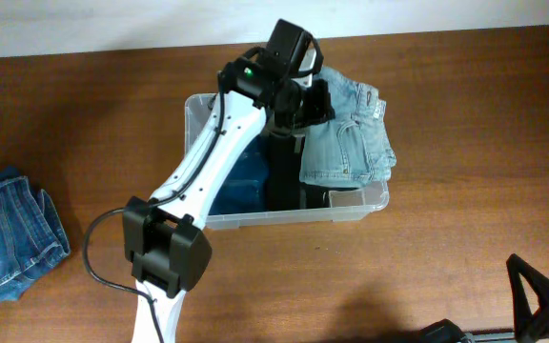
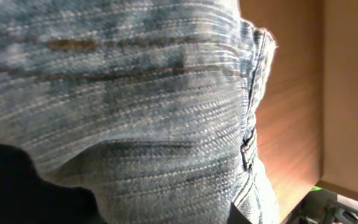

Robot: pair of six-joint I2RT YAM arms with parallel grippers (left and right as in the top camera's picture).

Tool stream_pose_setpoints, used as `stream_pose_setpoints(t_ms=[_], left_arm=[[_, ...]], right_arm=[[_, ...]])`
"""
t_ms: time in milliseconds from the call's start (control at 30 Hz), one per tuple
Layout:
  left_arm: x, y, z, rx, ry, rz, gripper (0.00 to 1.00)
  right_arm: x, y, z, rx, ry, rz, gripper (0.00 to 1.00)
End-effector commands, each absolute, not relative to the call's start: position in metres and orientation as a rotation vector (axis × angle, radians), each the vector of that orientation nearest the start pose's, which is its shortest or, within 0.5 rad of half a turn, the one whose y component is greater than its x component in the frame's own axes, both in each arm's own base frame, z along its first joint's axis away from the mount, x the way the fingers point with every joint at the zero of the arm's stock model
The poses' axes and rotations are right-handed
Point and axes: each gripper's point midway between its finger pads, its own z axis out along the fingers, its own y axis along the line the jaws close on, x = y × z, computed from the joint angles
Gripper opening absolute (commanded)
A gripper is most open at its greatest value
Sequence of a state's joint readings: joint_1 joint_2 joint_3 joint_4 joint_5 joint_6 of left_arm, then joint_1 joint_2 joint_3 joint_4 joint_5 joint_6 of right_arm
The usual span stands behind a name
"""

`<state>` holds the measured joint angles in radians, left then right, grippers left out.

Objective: Pack container
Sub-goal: 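Lower the jeans onto the dark rolls and press it down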

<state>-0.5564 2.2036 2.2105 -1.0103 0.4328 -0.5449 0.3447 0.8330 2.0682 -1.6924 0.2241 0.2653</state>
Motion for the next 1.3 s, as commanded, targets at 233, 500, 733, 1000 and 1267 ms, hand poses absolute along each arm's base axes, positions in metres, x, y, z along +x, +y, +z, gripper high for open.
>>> stream_pose_setpoints(t_ms=[233, 500, 733, 1000, 1267], left_arm=[[0.418, -0.34, 0.137, 0.111, 2.825, -0.881, 0.01], [0.424, -0.312, 0.122, 0.036, 2.861, -0.653, 0.01], [0.422, -0.31, 0.113, 0.047, 2.867, -0.603, 0.01], [0.425, -0.308, 0.113, 0.191, 2.839, -0.582, 0.95], [0.447, -0.296, 0.149, 0.248, 2.728, -0.461, 0.99]], right_arm=[[0.09, -0.011, 0.453, 0.075, 2.017, 0.147, 0.99], [0.09, -0.011, 0.453, 0.075, 2.017, 0.147, 0.99], [0.09, -0.011, 0.453, 0.075, 2.017, 0.147, 0.99], [0.09, -0.011, 0.453, 0.075, 2.017, 0.147, 0.99], [0.09, -0.011, 0.453, 0.075, 2.017, 0.147, 0.99]])
